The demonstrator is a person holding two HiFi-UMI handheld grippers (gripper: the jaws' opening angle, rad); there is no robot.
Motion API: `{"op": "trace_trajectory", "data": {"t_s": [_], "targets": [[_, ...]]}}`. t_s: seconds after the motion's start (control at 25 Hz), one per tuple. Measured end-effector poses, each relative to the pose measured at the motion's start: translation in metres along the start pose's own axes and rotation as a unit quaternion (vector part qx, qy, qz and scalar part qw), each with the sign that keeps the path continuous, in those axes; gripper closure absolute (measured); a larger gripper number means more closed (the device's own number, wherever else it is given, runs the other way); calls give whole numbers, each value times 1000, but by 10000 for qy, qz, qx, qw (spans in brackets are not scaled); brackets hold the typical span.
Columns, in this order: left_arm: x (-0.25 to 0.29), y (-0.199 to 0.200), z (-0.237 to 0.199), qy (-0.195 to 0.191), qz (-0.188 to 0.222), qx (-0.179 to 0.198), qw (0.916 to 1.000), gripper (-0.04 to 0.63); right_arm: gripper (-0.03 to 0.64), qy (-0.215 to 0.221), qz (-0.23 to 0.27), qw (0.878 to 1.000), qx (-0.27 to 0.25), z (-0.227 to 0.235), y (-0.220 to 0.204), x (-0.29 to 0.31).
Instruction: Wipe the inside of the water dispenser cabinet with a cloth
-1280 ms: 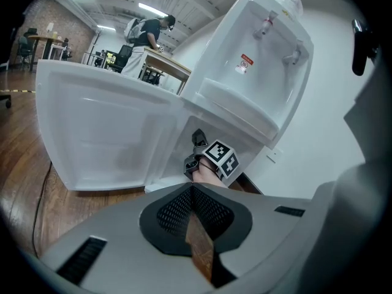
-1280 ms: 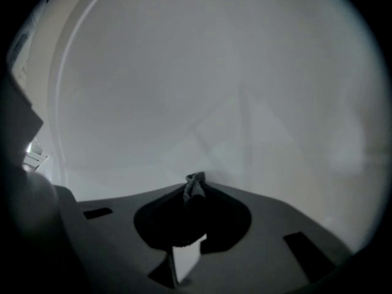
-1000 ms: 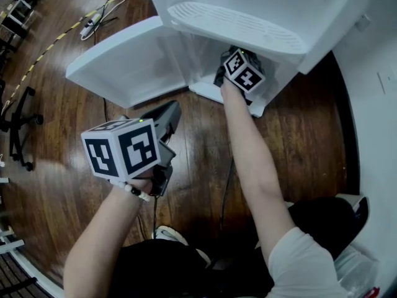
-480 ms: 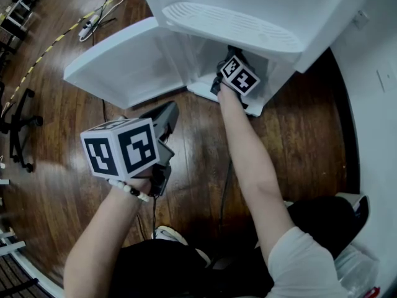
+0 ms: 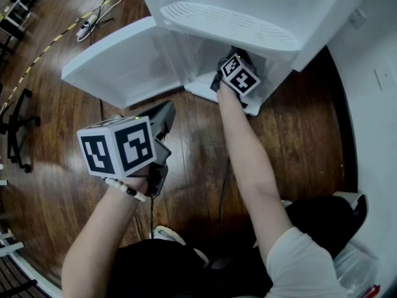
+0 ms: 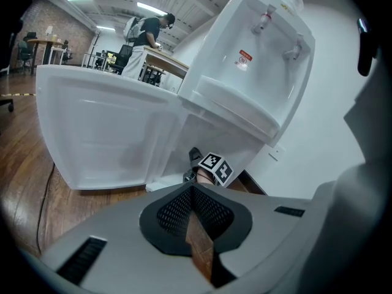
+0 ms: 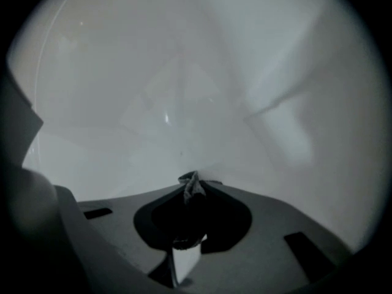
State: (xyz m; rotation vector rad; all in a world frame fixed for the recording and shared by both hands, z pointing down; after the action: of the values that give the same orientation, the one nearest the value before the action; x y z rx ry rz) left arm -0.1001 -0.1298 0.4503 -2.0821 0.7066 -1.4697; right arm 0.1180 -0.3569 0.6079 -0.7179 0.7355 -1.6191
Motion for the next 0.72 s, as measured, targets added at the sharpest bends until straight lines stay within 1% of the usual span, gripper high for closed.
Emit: {"op": "trace_trajectory", "data": {"t_s": [0.08,0.16,0.28,0.4,0.48,0.56,0.72], "targets": [[-1,0,0,-8,-8,3,10000,606,569,36,252,9995,-213,-11,18,-2],[-2,-1,0,-20,-12,0,10000,606,569,180,513,9976,-433,-27,36,-4],[-3,0,2,-41,-9,-4,10000,606,569,373,924,9930,-631,-44,60,-7],[-3,0,1,-36,-6,-15,10000,606,569,497,1154,9886,-832,-57,74,-13],[-4,0,1,-38,-2,-22,10000,607,569,494,1159,9882,-877,-58,77,-14],[-4,1,2,-46,-2,-12,10000,607,569,327,1025,9911,-779,-48,70,-12],[-4,0,4,-61,-8,3,10000,606,568,-149,449,9980,-415,-14,37,-10]]}}
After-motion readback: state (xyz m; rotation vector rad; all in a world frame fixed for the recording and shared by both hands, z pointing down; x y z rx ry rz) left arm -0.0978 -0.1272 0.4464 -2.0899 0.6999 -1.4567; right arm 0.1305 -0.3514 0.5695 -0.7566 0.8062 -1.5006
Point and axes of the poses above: the fingertips, and each gripper's own axes: x forward along the fingers, z to its right, y out of its top, the point moved 3 cm from there along -x, backward along the fingers, and after that the axes turned 15 degrees about y, right-handed, at the moved point
